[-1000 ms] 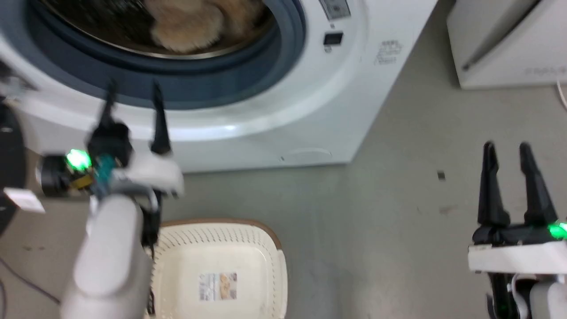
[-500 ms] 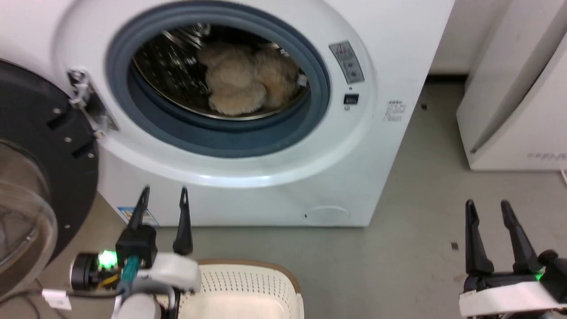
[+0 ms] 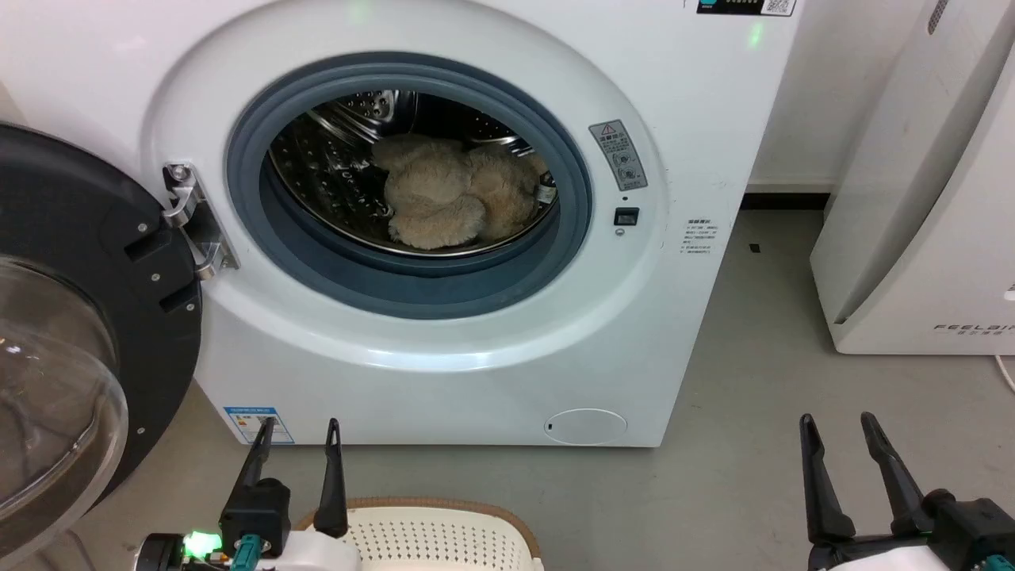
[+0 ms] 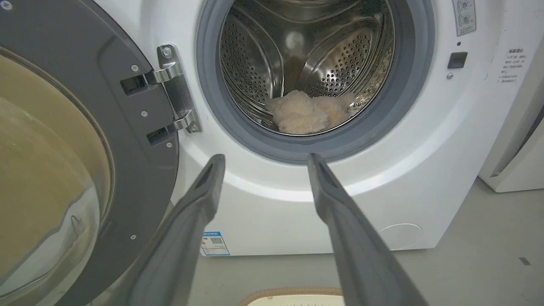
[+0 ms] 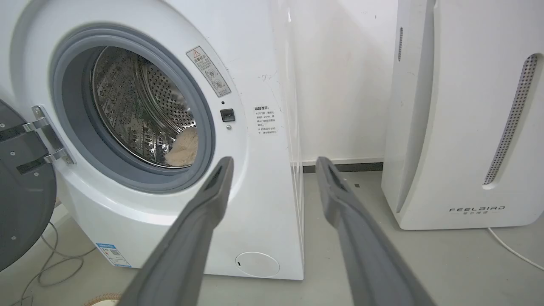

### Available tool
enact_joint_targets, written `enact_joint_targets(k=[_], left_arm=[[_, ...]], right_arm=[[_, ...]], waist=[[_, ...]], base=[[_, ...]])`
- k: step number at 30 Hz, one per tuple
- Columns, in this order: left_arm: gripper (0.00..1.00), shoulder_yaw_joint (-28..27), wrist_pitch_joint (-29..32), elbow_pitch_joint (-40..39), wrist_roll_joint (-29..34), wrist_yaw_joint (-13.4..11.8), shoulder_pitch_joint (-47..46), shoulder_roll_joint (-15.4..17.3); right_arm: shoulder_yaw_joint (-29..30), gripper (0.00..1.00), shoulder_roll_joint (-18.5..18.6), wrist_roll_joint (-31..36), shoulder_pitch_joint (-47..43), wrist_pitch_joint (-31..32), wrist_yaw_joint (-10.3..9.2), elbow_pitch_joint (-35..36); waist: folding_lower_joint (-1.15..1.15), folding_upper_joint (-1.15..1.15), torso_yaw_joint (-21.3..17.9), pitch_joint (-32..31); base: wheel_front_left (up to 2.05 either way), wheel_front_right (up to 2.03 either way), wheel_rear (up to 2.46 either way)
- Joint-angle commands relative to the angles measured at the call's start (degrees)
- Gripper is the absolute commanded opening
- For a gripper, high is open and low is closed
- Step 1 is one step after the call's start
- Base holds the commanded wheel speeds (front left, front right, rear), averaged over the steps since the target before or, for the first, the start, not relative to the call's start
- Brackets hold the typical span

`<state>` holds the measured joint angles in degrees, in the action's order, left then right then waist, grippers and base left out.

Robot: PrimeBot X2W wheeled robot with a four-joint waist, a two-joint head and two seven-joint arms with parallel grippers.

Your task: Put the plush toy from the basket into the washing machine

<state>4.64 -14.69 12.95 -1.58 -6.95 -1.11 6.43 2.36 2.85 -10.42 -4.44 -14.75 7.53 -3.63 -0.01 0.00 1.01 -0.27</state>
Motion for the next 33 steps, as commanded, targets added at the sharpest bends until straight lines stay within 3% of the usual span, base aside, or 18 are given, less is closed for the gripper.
enact_joint_targets(k=[1, 7, 8, 33], left_arm=[[1.00, 0.01, -0.30, -0.12, 0.45, -0.09, 0.83, -0.02], [1.00, 0.27, -0.30, 0.74, 0.59, 0.00, 1.76, -0.18], [0.00, 0.23, 0.00, 0.65, 0.07, 0.04, 1.19, -0.11], [0.00, -0.59, 2.53, -1.64, 0.24, 1.21, 1.18, -0.70]], right_arm=[[-0.16, 1.00, 0.03, 0.56, -0.85, -0.25, -0.04, -0.36], [-0.19, 1.00, 0.03, 0.46, -1.04, -0.25, -0.04, -0.76], [-0.13, 0.00, 0.00, 0.15, -0.14, 0.00, 0.00, -0.58], [-0.48, 0.00, 0.00, 1.87, 0.69, 2.53, -0.01, 0.13]], waist=[[0.01, 0.00, -0.14, -0.32], [0.01, 0.00, -0.46, -0.97], [0.01, 0.00, -0.46, -0.98], [0.01, 0.00, -0.57, -0.80]], base=[[0.00, 0.00, 0.00], [0.00, 0.00, 0.00], [0.00, 0.00, 0.00], [0.00, 0.00, 0.00]])
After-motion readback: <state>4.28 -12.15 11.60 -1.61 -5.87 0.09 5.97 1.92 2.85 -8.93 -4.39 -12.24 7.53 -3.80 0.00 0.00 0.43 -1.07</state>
